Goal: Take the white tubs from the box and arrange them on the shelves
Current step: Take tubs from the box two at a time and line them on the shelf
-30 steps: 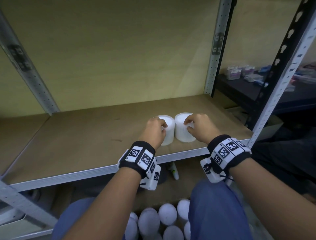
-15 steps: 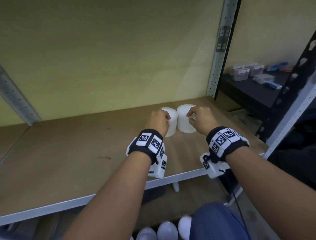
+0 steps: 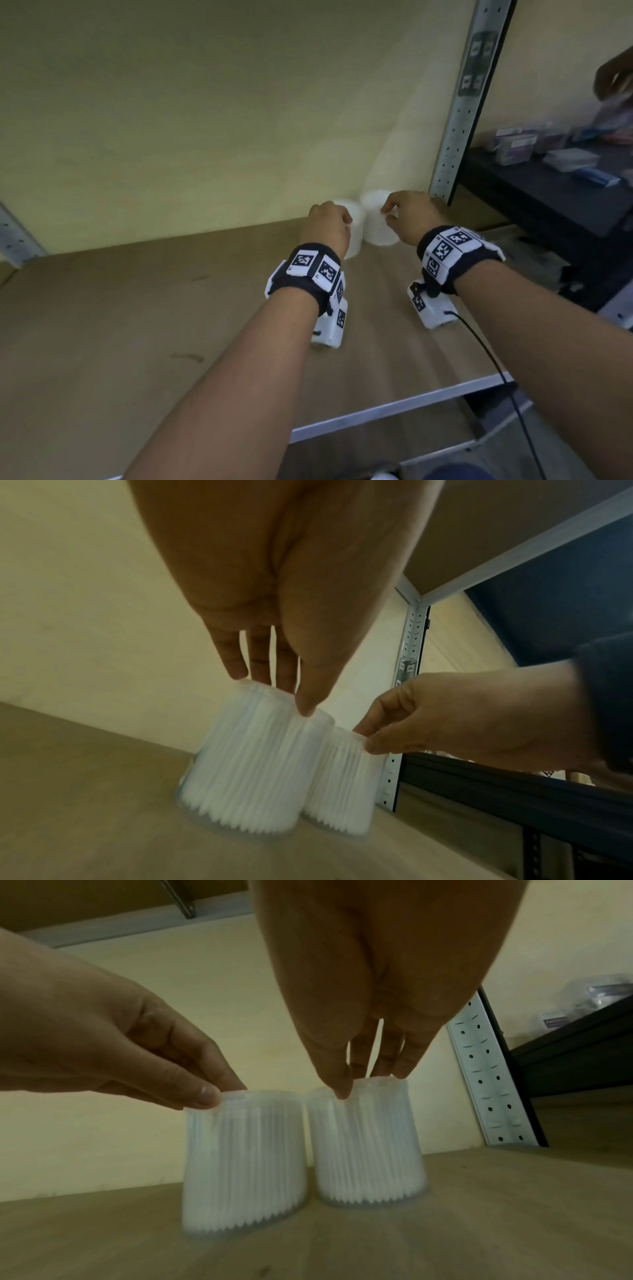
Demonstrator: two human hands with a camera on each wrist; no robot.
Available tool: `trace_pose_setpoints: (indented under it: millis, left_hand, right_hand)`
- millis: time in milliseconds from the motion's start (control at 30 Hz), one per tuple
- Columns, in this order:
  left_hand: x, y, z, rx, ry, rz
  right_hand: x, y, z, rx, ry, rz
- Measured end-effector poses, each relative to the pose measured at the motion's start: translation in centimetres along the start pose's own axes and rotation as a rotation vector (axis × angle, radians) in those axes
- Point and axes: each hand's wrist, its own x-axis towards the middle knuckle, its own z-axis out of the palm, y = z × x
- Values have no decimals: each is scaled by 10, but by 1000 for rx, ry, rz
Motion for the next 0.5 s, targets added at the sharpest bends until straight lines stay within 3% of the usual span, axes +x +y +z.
trace_pose_setpoints:
  millis: [500]
  left_hand:
    - [42,-9,11,17,45,7]
  right_hand:
    - [42,10,16,-18,45,-20]
